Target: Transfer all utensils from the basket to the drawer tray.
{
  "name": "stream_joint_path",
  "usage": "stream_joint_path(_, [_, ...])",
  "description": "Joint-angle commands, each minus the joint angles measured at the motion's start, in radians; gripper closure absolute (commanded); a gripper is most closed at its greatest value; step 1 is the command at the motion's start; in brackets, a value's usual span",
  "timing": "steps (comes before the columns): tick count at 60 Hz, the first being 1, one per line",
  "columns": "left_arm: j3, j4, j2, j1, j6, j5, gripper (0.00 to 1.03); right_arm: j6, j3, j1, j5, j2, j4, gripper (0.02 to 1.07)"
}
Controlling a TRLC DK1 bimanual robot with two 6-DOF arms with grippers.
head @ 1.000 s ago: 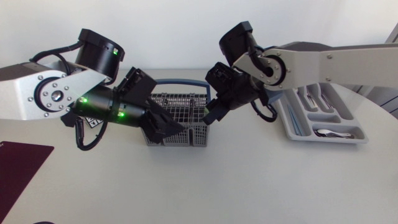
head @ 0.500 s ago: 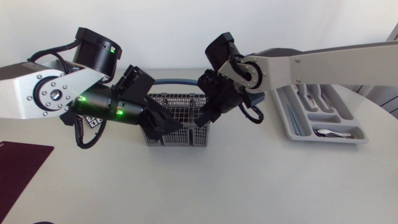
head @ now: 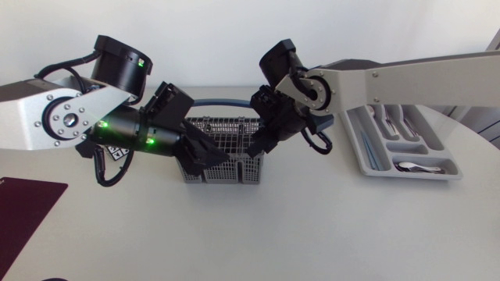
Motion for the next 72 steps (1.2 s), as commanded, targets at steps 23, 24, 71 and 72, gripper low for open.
stream_joint_path(23, [-0.036,0.011,0.014,0.014,0.032,-0.001,0.29,0.025,0.070,-0.002,0.014,0.042,0.019,0.67])
stream_joint_path(24, [-0.036,0.011,0.014,0.014,0.032,-0.001,0.29,0.025,0.070,-0.002,0.013,0.045,0.019,0.67])
stream_joint_path(71, [-0.045,0.017,0.019,0.025,0.038,0.005,0.29,0.038,0.050,0.018,0.014,0.054,0.014,0.80])
stream_joint_path(72, [-0.045,0.017,0.019,0.025,0.038,0.005,0.29,0.036,0.050,0.018,0.014,0.054,0.014,0.80])
